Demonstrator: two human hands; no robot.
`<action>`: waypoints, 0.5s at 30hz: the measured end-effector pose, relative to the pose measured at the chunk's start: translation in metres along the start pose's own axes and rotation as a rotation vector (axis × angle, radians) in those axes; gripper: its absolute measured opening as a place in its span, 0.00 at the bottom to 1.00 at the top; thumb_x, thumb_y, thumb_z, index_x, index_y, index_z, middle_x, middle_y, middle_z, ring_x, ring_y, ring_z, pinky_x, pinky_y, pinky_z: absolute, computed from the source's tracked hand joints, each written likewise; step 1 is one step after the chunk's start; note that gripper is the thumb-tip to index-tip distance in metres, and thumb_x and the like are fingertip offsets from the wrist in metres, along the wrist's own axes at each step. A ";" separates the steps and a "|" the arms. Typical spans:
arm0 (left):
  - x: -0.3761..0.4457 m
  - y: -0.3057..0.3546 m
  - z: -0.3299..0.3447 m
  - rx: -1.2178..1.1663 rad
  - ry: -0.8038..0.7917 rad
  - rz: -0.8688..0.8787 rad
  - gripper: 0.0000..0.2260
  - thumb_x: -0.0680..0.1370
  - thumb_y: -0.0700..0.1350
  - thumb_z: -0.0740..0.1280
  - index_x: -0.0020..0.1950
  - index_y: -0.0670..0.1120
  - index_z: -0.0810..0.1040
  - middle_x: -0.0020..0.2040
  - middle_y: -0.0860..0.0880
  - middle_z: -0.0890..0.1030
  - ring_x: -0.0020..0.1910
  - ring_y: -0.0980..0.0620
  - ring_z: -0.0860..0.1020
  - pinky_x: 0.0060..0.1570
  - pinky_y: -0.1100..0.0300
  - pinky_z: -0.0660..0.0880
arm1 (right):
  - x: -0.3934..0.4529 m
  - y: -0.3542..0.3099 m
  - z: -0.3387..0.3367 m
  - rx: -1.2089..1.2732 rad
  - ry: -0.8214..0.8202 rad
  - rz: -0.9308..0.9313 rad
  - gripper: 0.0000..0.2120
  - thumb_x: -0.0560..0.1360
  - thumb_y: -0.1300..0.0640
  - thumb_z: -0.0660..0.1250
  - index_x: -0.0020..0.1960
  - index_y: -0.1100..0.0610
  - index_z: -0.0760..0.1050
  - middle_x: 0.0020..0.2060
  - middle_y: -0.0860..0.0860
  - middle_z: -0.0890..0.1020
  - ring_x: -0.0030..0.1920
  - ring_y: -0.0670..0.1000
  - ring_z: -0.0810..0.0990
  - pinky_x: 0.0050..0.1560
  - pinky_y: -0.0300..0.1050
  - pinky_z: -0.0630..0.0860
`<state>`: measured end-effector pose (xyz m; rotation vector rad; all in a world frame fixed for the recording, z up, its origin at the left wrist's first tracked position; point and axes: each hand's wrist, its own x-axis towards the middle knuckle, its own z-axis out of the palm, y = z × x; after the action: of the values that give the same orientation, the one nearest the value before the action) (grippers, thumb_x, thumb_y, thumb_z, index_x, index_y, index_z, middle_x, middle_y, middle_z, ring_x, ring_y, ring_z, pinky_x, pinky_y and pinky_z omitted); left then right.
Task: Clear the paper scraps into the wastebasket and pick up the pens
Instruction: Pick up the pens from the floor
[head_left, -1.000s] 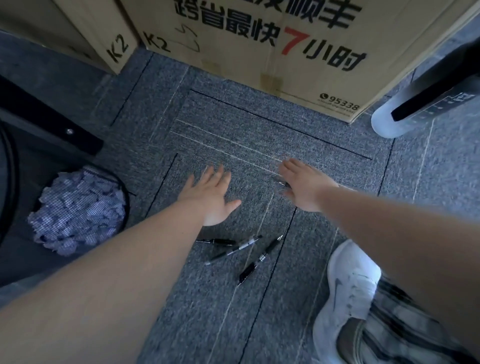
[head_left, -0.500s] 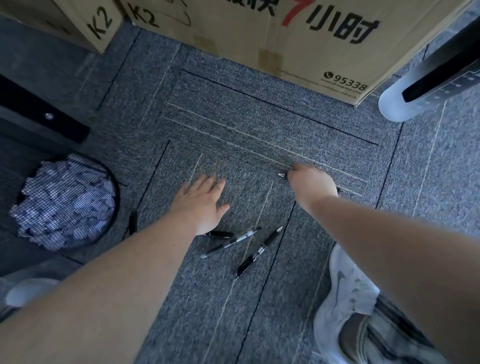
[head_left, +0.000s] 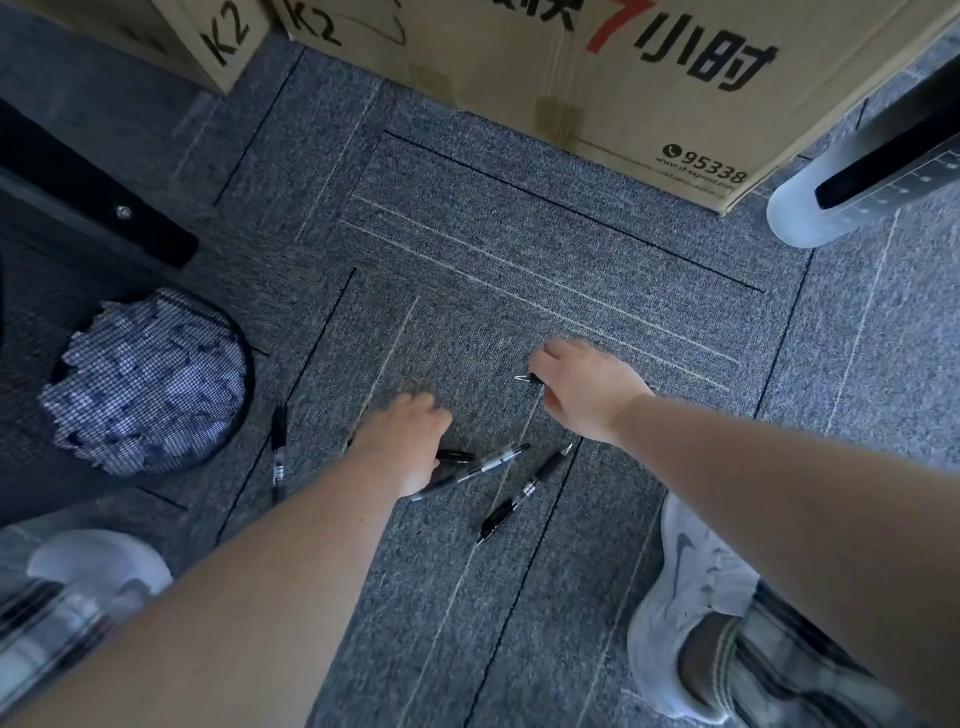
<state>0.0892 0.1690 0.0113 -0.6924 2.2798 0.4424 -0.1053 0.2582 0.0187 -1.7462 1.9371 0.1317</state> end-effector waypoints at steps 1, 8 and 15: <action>-0.001 0.001 0.004 0.006 -0.004 0.000 0.18 0.75 0.46 0.68 0.62 0.47 0.69 0.61 0.47 0.70 0.62 0.48 0.68 0.62 0.48 0.70 | -0.001 -0.002 0.000 0.000 -0.009 -0.010 0.15 0.78 0.56 0.61 0.63 0.56 0.68 0.53 0.52 0.74 0.56 0.53 0.73 0.55 0.46 0.75; 0.000 0.002 0.010 -0.084 0.039 0.008 0.13 0.77 0.46 0.65 0.60 0.45 0.69 0.54 0.48 0.74 0.52 0.49 0.73 0.50 0.54 0.75 | 0.000 -0.012 -0.001 0.071 -0.096 -0.004 0.11 0.78 0.58 0.61 0.59 0.57 0.69 0.50 0.52 0.75 0.50 0.53 0.75 0.50 0.46 0.76; -0.006 -0.015 0.003 -0.620 0.087 -0.203 0.06 0.80 0.44 0.59 0.50 0.43 0.64 0.35 0.49 0.70 0.31 0.52 0.69 0.28 0.59 0.62 | -0.003 -0.023 -0.009 0.281 -0.264 0.086 0.03 0.79 0.60 0.59 0.53 0.57 0.67 0.41 0.52 0.77 0.40 0.53 0.79 0.42 0.50 0.78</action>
<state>0.1033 0.1610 0.0122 -1.2514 2.1170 1.0543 -0.0859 0.2537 0.0337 -1.3897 1.7449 0.1081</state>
